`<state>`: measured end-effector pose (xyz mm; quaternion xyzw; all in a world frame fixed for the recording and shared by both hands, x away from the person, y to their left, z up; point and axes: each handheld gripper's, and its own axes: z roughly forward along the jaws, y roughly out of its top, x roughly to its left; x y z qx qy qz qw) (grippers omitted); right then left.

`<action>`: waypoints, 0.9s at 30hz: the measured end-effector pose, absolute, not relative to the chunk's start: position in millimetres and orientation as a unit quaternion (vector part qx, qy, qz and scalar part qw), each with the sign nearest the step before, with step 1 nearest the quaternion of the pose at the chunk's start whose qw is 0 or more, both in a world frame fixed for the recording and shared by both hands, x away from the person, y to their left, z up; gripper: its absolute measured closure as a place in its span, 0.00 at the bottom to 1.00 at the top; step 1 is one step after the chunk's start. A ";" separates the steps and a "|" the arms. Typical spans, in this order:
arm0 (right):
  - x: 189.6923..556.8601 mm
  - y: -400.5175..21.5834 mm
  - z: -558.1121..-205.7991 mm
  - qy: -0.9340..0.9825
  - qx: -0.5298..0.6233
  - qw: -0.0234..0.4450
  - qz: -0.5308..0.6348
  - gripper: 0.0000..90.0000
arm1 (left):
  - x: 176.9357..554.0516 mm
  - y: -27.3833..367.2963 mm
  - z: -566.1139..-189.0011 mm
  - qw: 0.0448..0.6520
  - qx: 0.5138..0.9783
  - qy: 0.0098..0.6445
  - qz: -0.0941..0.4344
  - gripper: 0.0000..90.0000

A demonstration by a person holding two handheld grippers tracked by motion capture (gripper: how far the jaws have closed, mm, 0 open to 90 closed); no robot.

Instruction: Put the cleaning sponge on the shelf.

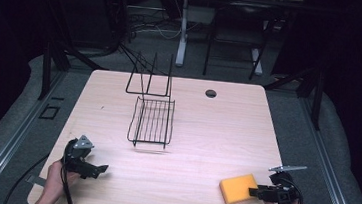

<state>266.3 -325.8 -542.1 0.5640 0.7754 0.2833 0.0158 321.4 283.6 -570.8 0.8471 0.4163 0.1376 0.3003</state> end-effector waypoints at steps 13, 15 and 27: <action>265.5 -323.7 -541.8 0.776 0.565 0.020 0.279 0.86 | 321.5 284.6 -569.7 0.299 0.849 0.415 0.134 0.00; 264.7 -322.8 -541.3 0.773 0.569 0.024 0.280 0.88 | 321.9 285.1 -569.5 0.298 0.850 0.412 0.135 0.00; 260.7 -322.5 -528.4 0.771 0.561 0.034 0.299 0.91 | 321.6 284.7 -569.9 0.300 0.848 0.415 0.136 0.00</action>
